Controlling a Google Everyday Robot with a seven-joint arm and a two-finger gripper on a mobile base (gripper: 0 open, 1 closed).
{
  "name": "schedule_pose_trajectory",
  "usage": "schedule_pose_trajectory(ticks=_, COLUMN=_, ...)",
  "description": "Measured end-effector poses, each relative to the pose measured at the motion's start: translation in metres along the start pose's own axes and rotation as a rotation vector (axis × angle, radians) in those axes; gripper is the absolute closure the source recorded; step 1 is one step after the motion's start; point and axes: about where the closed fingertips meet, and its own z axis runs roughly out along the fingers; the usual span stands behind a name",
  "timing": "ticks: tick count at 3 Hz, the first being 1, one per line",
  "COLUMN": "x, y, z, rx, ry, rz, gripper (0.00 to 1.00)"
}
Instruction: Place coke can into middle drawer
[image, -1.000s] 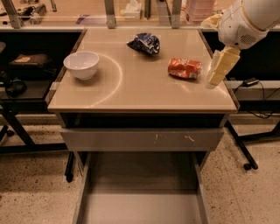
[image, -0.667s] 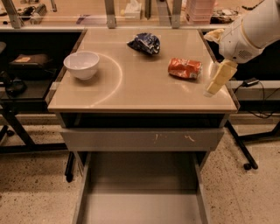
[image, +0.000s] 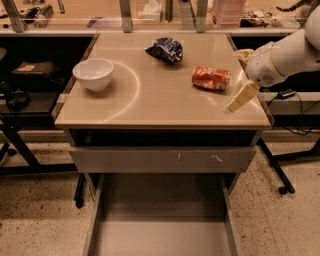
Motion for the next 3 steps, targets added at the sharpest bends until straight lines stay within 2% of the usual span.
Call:
schedule_pose_trajectory(ticks=1, x=-0.004, y=-0.018, z=0.012, rx=-0.014, ry=-0.117, rz=0.088, gripper=0.0)
schedule_pose_trajectory(ticks=2, x=-0.011, y=-0.038, z=0.017, rx=-0.025, ry=-0.193, rz=0.158, gripper=0.0)
schedule_pose_trajectory(ticks=3, x=-0.006, y=-0.049, z=0.026, rx=-0.031, ry=-0.22, rz=0.233, gripper=0.0)
